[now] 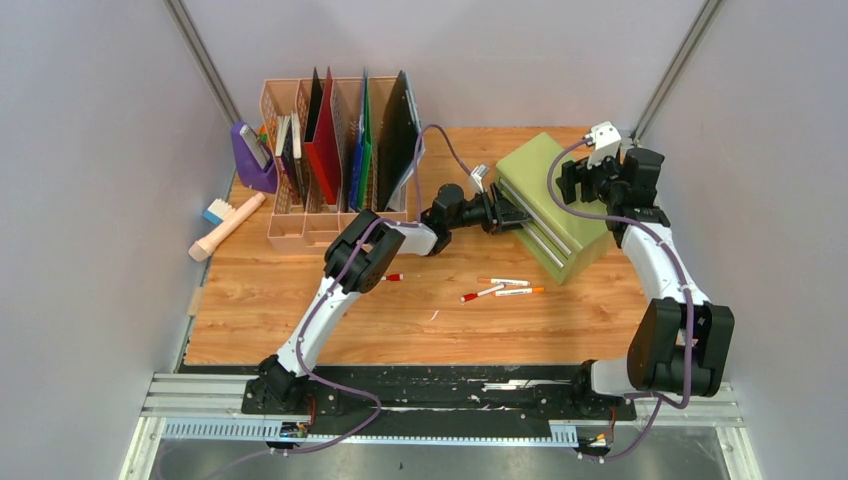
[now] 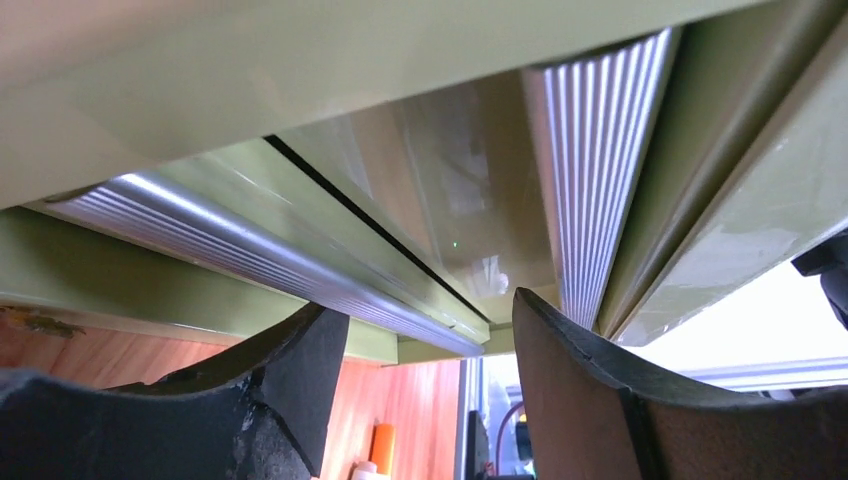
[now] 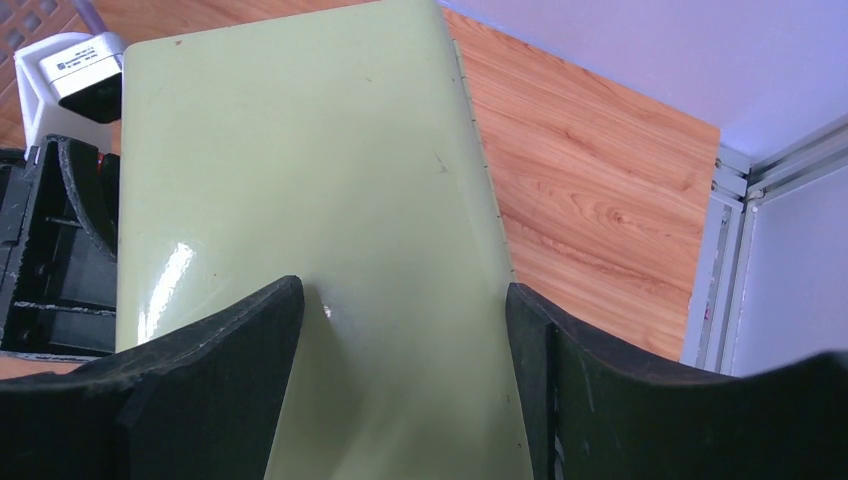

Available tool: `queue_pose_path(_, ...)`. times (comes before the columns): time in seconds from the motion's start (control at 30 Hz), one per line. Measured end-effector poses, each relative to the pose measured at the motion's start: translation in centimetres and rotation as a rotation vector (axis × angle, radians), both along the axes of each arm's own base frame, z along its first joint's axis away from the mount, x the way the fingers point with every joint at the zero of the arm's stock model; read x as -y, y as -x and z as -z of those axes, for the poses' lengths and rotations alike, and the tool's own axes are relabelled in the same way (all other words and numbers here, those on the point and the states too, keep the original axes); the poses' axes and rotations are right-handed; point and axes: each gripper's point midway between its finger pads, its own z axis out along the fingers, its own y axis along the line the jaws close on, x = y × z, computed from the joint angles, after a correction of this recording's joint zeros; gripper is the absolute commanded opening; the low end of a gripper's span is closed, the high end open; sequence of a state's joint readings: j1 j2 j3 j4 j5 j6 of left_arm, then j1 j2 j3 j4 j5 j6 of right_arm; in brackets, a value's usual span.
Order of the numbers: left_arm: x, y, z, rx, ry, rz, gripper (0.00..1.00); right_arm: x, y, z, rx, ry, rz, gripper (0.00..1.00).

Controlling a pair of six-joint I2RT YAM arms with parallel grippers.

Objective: Organize the desk
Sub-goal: Open the drawer in the storage box.

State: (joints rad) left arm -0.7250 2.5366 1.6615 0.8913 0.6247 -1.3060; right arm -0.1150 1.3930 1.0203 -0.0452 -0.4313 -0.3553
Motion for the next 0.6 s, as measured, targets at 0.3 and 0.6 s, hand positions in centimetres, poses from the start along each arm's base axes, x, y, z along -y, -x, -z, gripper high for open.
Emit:
queue_pose_path(0.3, 0.0, -0.9, 0.6, -0.044, 0.003, -0.074, 0.57, -0.2, -0.3, 0.0, 0.006, -0.002, -0.013, 0.74)
queue_pose_path(0.6, 0.1, -1.2, 1.3, -0.067, 0.030, -0.100, 0.40, -0.3, -0.6, 0.0, 0.008, -0.004, -0.026, 0.74)
